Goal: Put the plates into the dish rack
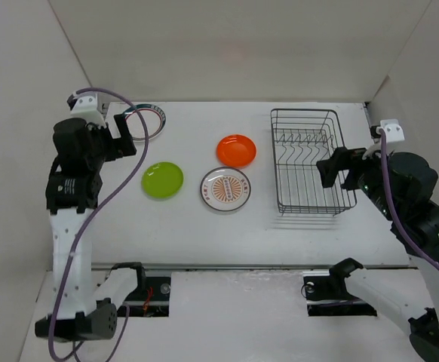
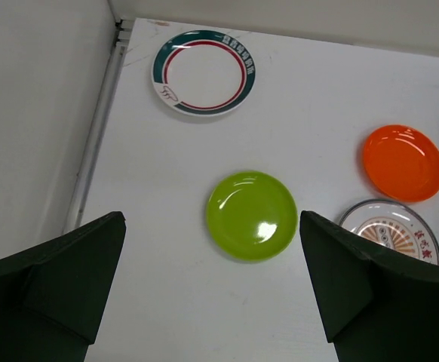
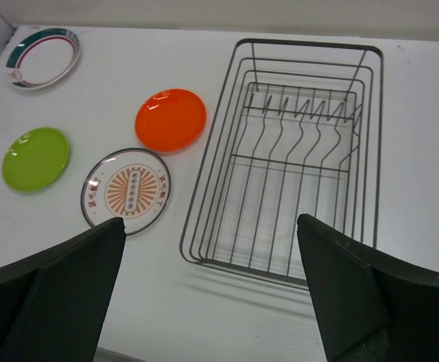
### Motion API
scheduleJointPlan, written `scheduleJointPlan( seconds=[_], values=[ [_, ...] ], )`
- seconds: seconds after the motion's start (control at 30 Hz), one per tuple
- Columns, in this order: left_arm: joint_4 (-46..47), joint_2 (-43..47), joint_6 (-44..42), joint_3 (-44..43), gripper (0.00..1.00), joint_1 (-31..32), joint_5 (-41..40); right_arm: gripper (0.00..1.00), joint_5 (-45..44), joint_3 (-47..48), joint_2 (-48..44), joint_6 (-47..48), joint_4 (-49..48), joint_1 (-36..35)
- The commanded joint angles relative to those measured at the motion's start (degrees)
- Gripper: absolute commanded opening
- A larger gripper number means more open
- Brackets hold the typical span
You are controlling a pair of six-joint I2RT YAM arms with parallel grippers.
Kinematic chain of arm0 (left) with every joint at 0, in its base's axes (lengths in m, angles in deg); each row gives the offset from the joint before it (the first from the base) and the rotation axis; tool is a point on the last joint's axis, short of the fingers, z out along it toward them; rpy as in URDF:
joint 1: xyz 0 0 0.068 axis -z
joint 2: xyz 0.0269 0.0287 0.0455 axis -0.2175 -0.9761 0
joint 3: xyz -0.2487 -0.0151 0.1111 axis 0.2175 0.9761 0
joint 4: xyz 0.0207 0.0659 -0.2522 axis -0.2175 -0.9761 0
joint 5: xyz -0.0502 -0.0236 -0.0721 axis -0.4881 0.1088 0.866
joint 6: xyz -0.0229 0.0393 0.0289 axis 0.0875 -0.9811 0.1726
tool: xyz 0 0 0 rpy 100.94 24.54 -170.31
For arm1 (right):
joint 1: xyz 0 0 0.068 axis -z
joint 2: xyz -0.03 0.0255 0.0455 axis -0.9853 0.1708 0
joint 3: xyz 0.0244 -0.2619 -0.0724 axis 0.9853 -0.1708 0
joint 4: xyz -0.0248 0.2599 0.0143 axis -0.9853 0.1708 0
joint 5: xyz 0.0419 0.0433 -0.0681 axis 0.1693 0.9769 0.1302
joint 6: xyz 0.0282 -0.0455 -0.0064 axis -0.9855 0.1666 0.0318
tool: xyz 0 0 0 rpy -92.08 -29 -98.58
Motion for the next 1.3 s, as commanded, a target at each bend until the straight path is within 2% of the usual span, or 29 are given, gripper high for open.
scheduleJointPlan(
  seconds=[0.0,0.2,0.27,0.4,0.57,0.8,0.93,1.13,1.27],
  values=[
    [11.0,-7.0,4.3,2.8,1.0,-0.2,3.6,1.0,6.6,-0.9,0.3,-0.9,-7.5,-0.5],
    [23.4,-24.1,10.5,0.3,1.0,-3.2,13.3,1.0,13.7,-2.8,0.3,-4.3,-10.2,-1.0],
    [25.0,-32.5,13.3,-3.0,1.0,-4.7,14.1,1.0,13.7,-2.3,0.3,-4.8,-10.7,-1.6],
    [26.4,-46.3,19.9,-9.0,1.0,-9.8,23.2,1.0,13.2,-2.8,0.3,-5.4,-10.7,-2.7],
    [29.2,-56.2,24.7,-11.9,1.0,-12.5,25.0,1.0,10.9,-3.4,-0.2,-5.4,-10.1,-3.8],
    [29.5,-70.8,28.8,-21.0,1.0,-14.7,25.0,1.0,10.3,-3.4,3.4,-4.7,-9.6,-5.5],
    [29.5,-75.5,30.5,-25.4,0.98,-15.3,26.3,1.0,7.0,-3.4,3.9,-4.2,-10.2,-6.8],
    [30.5,-80.7,33.1,-27.3,0.9,-15.3,26.9,1.0,4.4,-3.4,6.8,-3.1,-10.7,-6.8],
    [30.5,-82.9,34.2,-27.3,0.67,-15.3,26.9,1.0,3.9,-3.4,8.2,-2.6,-12.0,-7.3]
  ],
)
